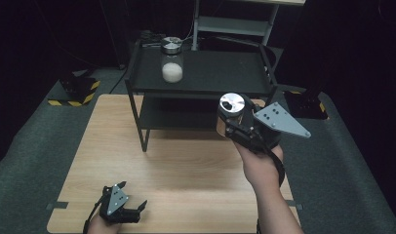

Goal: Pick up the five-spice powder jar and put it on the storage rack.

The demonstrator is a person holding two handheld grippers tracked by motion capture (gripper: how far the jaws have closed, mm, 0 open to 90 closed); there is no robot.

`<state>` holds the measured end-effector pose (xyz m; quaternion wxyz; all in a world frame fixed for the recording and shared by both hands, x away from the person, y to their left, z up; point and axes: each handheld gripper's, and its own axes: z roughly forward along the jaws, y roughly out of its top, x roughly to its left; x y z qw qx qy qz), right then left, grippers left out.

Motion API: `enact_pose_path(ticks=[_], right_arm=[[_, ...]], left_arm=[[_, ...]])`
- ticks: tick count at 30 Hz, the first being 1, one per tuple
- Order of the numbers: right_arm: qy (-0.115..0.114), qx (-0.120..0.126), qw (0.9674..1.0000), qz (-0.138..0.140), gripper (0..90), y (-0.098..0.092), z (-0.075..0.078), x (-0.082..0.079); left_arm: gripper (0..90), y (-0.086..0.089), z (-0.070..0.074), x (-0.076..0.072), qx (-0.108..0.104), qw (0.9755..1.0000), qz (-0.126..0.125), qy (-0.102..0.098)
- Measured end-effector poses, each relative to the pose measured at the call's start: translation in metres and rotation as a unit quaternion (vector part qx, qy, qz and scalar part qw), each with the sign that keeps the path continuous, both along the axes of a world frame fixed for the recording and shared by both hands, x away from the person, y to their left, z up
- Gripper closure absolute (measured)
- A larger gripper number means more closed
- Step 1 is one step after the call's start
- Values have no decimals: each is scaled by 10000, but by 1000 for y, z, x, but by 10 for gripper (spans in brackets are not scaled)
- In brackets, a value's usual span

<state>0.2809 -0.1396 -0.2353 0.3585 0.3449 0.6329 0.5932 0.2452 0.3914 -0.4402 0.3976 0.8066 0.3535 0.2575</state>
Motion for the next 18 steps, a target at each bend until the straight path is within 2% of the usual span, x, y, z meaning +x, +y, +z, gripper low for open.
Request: enact_pose_path(ticks=[5,10,18], right_arm=[[-43,-4,10000,-2,352,0,9,5],[-81,122,9999,-58,352,-2,21,11],[-143,113,9997,-141,352,1,36,20]], left_arm=[[9,1,0,0,-22,10000,6,1],[9,1,0,0,-24,10000,-6,9],[9,1,0,0,-7,10000,-12,4]])
